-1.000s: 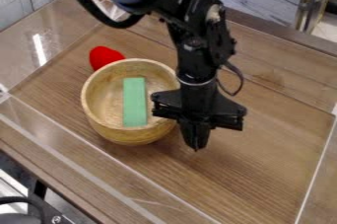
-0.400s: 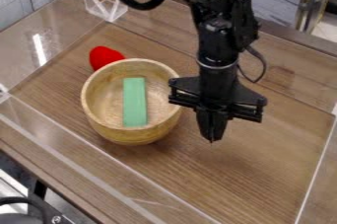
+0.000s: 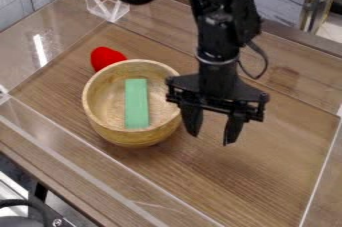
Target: Remove the green stick from the brown bowl and put it on the table
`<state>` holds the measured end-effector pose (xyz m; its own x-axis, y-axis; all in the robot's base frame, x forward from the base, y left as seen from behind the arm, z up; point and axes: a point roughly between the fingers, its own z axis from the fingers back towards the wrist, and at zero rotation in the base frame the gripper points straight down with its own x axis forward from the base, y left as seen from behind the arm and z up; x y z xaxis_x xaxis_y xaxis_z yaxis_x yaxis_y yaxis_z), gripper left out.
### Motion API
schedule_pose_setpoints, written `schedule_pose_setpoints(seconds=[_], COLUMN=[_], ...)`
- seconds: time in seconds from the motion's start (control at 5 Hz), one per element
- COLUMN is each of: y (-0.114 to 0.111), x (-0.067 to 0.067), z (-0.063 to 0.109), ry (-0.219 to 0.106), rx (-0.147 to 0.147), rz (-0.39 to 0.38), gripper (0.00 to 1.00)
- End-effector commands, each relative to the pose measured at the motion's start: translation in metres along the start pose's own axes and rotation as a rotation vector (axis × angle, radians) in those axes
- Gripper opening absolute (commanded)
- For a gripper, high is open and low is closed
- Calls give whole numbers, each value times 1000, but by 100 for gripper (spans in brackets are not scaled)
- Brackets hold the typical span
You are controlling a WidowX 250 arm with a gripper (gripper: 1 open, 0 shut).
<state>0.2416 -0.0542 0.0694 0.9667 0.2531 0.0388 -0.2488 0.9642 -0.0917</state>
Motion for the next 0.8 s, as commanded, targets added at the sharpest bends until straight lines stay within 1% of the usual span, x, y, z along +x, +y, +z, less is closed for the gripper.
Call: schedule_pose_setpoints(seconds=[0.0,0.2,0.4,0.6], y=[15,48,78,106], x=[8,13,15,18], z=[27,36,40,33], ry=[-47,-82,-99,-118], rx=[-25,-20,-15,-2], rz=[-16,81,181,279], gripper=[100,100,100,100])
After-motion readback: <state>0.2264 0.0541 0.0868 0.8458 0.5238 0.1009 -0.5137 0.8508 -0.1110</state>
